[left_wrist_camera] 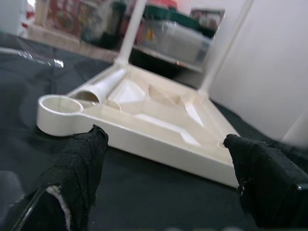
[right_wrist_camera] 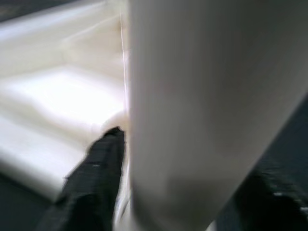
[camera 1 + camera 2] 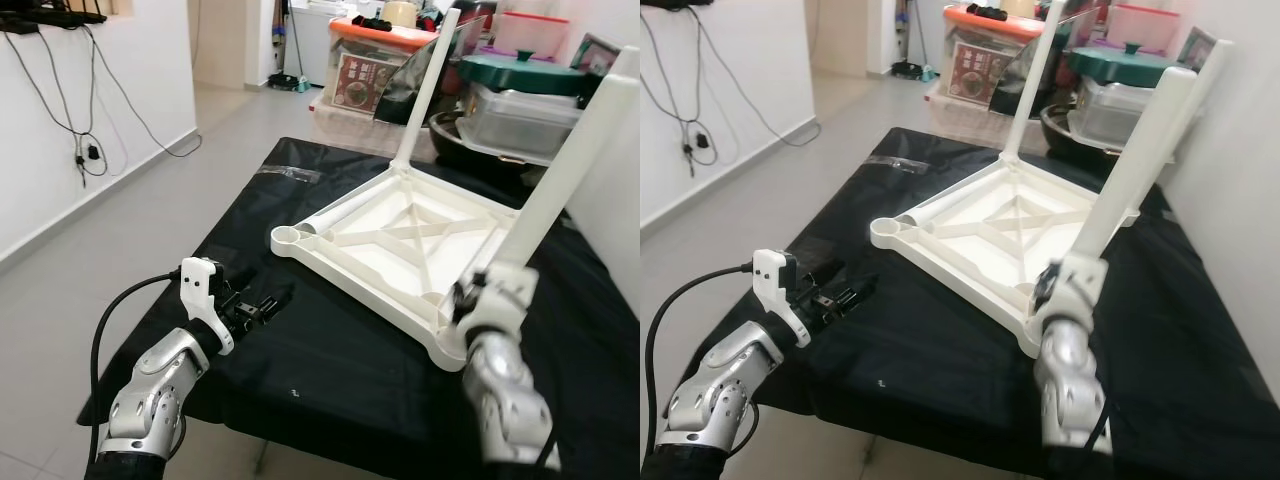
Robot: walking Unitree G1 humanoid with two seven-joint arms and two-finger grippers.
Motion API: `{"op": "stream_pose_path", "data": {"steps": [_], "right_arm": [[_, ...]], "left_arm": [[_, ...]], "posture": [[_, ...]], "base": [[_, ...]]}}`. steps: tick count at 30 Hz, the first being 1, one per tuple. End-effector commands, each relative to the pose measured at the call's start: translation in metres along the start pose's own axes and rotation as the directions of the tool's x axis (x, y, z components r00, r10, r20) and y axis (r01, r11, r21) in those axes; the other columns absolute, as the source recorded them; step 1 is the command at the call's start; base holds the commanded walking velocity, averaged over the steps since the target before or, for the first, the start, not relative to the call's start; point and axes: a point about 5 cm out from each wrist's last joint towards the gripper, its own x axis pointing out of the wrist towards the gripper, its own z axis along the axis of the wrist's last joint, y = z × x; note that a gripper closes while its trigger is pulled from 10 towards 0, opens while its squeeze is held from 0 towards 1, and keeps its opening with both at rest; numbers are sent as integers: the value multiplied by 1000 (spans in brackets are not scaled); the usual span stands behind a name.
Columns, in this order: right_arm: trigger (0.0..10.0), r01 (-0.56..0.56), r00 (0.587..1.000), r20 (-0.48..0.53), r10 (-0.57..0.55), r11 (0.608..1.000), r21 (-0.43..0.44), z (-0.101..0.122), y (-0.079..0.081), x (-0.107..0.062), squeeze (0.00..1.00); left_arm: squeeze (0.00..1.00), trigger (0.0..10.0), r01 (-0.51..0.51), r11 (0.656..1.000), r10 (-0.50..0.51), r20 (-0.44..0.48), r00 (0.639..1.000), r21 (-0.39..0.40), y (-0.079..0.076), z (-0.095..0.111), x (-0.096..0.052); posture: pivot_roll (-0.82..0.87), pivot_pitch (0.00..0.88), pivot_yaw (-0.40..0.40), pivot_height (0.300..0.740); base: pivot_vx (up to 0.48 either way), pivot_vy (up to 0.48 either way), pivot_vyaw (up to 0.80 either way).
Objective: Building children table
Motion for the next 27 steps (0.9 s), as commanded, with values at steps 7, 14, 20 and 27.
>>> {"op": "stream_pose_path", "data": {"steps": [7, 14, 20, 27], "right_arm": [[10000, -383, 902, 186, 389, 921, -67, 52, 25, 3, 0], [10000, -641, 717, 129, 685, 721, -263, 59, 34, -1, 0], [4863, -789, 550, 29, 835, 530, -310, 44, 56, 2, 0], [0, -538, 821, 41, 569, 796, -277, 41, 54, 38, 0]], "left_arm": [[0, 10000, 9, 1000, -9, -14, 1000, 9, 0, 0, 1], [0, 10000, 15, 1000, -15, -20, 1000, 14, 0, -1, 2], [0, 10000, 7, 1000, -7, -13, 1000, 5, 0, -1, 3], [0, 10000, -3, 1000, 3, -9, 1000, 14, -1, -1, 1]], "posture": [[35, 0, -107, 740], [44, 0, -114, 740], [71, 0, -133, 740], [74, 0, -138, 740]], "base": [[0, 0, 0], [0, 0, 0], [0, 0, 0], [0, 0, 0]]}}
